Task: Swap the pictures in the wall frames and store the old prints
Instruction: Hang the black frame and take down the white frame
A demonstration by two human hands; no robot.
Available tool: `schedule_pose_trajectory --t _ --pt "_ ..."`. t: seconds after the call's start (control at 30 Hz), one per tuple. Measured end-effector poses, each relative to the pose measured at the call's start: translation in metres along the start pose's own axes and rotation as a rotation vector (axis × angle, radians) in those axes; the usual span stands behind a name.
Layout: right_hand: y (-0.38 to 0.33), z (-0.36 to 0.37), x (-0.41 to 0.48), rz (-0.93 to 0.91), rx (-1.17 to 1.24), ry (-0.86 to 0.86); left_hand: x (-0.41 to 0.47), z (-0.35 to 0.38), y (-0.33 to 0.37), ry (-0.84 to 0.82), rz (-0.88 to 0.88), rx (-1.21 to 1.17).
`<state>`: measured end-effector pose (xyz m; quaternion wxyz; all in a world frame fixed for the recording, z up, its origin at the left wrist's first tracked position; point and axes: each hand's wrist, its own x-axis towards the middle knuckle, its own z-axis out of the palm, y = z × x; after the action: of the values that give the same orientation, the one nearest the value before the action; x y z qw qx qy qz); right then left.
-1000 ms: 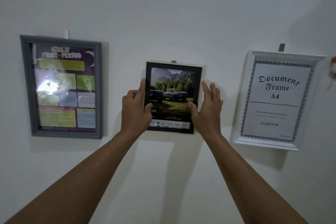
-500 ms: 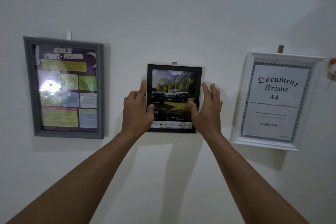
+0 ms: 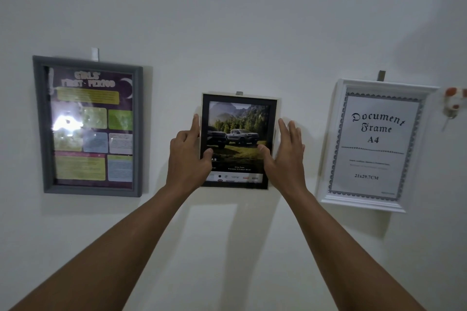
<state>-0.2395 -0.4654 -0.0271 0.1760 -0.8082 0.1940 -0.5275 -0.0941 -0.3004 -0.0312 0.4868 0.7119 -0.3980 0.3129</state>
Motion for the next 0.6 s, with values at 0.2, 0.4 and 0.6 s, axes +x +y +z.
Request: schedule_pose_trajectory --t 0.2,0.4,0.6 --pt "-0.008 -0.015 -0.003 0.005 0.051 -0.006 -0.002 -0.009 0.002 0.071 -0.004 -0.074" --pt "-0.027 -0.05 -0.021 0.019 -0.019 -0.037 -0.015 -0.027 0.04 0.076 0.148 -0.097" --pt "-0.021 -0.112 -0.035 0.167 -0.135 -0.033 -0.025 -0.013 0.097 -0.184 0.233 -0.316"
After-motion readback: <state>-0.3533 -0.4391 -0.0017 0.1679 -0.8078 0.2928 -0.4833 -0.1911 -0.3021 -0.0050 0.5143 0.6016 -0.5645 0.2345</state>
